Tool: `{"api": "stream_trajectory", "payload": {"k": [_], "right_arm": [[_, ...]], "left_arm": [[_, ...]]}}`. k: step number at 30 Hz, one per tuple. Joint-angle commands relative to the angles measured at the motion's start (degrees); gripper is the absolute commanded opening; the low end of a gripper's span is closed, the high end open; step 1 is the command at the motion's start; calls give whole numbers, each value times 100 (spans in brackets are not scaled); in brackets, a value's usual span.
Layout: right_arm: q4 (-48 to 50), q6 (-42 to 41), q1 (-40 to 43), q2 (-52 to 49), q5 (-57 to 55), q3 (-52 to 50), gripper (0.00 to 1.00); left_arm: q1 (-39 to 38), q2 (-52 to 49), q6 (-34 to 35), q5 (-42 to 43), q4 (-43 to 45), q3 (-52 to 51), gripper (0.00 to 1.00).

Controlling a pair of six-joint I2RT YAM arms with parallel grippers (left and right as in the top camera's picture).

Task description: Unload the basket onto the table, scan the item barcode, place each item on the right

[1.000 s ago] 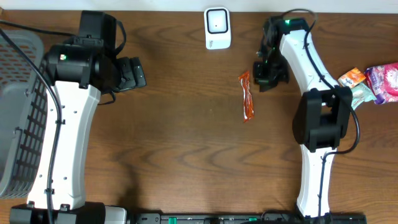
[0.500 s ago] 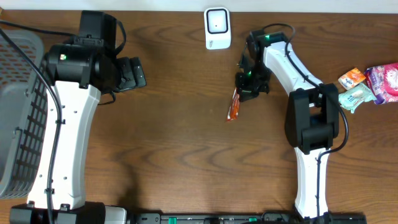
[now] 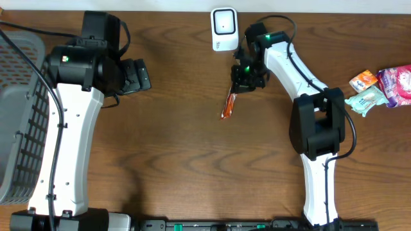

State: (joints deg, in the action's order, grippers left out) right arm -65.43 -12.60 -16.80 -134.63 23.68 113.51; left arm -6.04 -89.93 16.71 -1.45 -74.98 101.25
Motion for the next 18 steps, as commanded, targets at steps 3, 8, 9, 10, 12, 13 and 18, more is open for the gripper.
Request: {"api": "stream_trajectory", "payload": {"k": [3, 8, 9, 10, 12, 13, 18], "right_arm": [[245, -238, -216, 68, 83, 92, 12], [498, -570, -507, 68, -87, 92, 12], [535, -581, -568, 68, -151, 92, 12], [573, -581, -638, 68, -234, 92, 12], [623, -586, -776, 68, -400, 92, 13], [636, -588, -839, 68, -470, 92, 14], [645, -929, -1172, 46, -949, 92, 15]], "left_arm": [[20, -39, 48, -7, -22, -9, 98], [20, -39, 48, -4, -22, -9, 98], [20, -39, 48, -4, -22, -9, 98], [20, -39, 48, -7, -22, -9, 98], [20, -39, 48, -7, -22, -9, 98], [20, -39, 48, -4, -22, -9, 98], [20, -39, 48, -4, -22, -9, 98]]}}
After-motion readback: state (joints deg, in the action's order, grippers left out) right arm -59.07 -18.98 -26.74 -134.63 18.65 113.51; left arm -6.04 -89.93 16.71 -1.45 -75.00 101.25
